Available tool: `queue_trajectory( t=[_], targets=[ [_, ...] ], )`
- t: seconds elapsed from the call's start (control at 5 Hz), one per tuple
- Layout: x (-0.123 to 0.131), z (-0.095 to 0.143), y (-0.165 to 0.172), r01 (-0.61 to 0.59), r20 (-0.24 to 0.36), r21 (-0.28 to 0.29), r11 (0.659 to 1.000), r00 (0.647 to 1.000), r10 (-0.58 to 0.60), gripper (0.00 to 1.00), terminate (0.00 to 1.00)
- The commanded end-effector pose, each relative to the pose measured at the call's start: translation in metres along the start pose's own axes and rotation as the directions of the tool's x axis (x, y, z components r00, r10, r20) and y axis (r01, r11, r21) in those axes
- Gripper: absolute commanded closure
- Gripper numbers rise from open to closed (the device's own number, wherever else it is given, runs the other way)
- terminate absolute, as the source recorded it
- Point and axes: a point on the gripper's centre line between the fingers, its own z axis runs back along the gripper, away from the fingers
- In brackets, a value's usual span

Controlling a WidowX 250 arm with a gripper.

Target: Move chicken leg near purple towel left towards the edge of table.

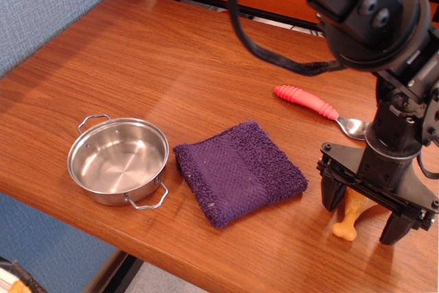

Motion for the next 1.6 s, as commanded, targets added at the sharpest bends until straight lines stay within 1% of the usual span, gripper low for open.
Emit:
queue_trajectory(
  t=[0.0,0.2,0.4,0.6,0.8,1.0,1.2,1.4],
  targets=[
    [0.008,0.003,0.004,-0.033,-0.005,0.011,0.999,0.999,0.033,0.00,0.00],
    [0.006,0.004,0.006,-0.045,-0.006,0.008,0.999,0.999,0.045,1.00,0.00],
    [0.006,0.011,0.007,-0.029,-0.012,0.012,0.999,0.999,0.029,1.00,0.00],
    [0.007,0.032,0.015,-0.041,-0.016,0.058,0.997,0.999,0.042,1.00,0.00],
    [0.007,0.058,0.027,-0.071,0.040,0.053,0.996,0.997,0.069,1.00,0.00],
    [0.008,0.087,0.054,-0.123,0.024,0.113,0.986,0.992,0.121,1.00,0.00],
    [0.002,0.091,0.104,-0.187,-0.052,0.126,0.974,0.979,0.195,1.00,0.00],
    [-0.002,0.090,0.140,-0.242,-0.090,0.142,0.960,0.963,0.255,1.00,0.00]
  ],
)
